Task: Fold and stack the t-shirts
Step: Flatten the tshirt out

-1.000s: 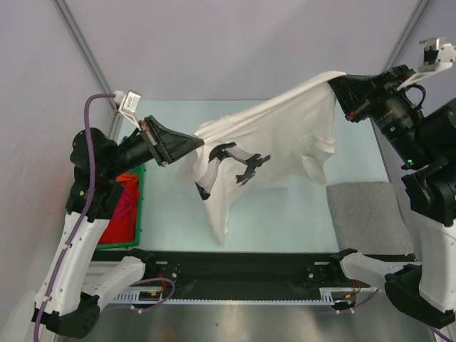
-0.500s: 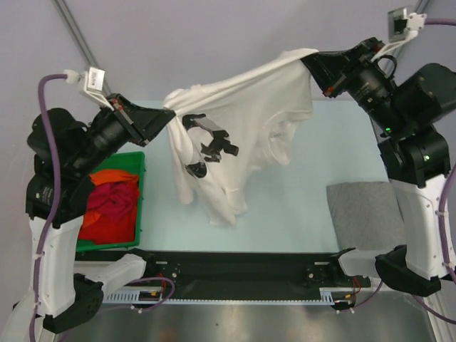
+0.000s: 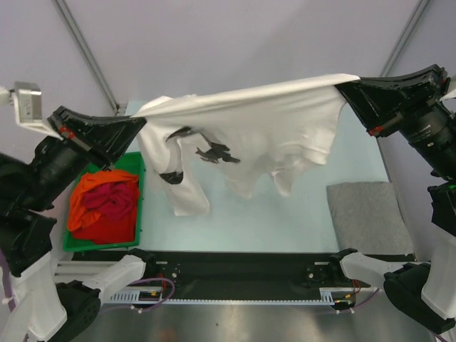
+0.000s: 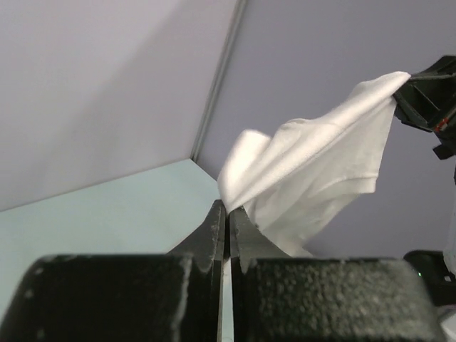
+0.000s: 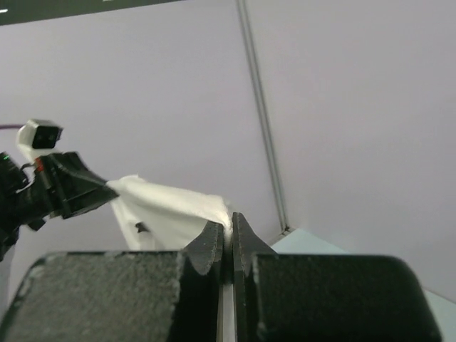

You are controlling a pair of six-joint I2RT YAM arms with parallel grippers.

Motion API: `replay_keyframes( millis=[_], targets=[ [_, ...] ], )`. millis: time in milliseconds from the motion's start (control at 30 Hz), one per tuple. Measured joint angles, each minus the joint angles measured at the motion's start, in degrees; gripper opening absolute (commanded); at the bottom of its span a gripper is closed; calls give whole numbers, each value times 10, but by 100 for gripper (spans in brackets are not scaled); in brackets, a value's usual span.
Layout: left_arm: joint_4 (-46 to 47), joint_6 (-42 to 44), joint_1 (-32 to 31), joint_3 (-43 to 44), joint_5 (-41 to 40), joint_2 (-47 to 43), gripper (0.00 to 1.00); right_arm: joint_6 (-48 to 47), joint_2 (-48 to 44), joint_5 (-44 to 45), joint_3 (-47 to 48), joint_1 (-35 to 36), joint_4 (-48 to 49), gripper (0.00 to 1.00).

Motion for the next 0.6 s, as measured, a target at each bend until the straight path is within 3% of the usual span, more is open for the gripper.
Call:
replay_keyframes(
  millis=[167, 300, 400, 600],
  targets=[
    [21, 11, 1, -72, -44, -43, 0, -9, 2, 19, -1, -13, -9, 0],
    [60, 10, 1, -162, -92, -13, 0, -35, 15, 78, -51, -16, -18, 0],
    [77, 13, 2, -185, -132, 75, 0, -50, 47, 130, -103, -36, -11, 0],
    [121, 51, 17, -169, -168, 356, 0, -59, 133, 204, -312, -88, 82, 0]
  ],
)
